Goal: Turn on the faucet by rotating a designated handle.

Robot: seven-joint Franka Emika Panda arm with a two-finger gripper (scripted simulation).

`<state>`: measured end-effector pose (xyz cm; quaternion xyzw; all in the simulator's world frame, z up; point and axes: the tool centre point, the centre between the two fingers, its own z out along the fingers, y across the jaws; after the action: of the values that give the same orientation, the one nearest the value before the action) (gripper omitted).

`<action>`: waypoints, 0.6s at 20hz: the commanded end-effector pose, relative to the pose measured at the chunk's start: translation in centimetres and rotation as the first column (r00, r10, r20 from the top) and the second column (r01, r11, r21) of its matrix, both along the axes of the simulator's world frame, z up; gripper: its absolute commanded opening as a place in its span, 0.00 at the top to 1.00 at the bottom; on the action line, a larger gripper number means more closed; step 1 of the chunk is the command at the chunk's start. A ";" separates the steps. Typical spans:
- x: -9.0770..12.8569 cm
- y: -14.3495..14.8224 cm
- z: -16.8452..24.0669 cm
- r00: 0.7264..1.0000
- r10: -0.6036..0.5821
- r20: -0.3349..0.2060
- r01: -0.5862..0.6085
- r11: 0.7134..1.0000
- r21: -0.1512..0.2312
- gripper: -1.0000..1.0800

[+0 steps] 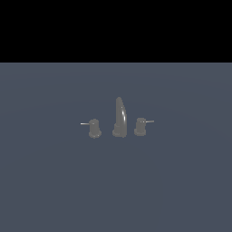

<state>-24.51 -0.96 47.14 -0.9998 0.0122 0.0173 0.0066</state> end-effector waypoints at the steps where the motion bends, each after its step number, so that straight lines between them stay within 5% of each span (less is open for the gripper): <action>1: 0.0 0.0 0.0 1.000 0.000 0.000 0.000 1.000 0.000 1.00; 12: 0.6 0.7 -0.1 0.998 0.056 0.000 -0.056 0.997 -0.046 1.00</action>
<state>-23.94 -0.30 47.00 -0.9996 -0.0141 0.0168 -0.0157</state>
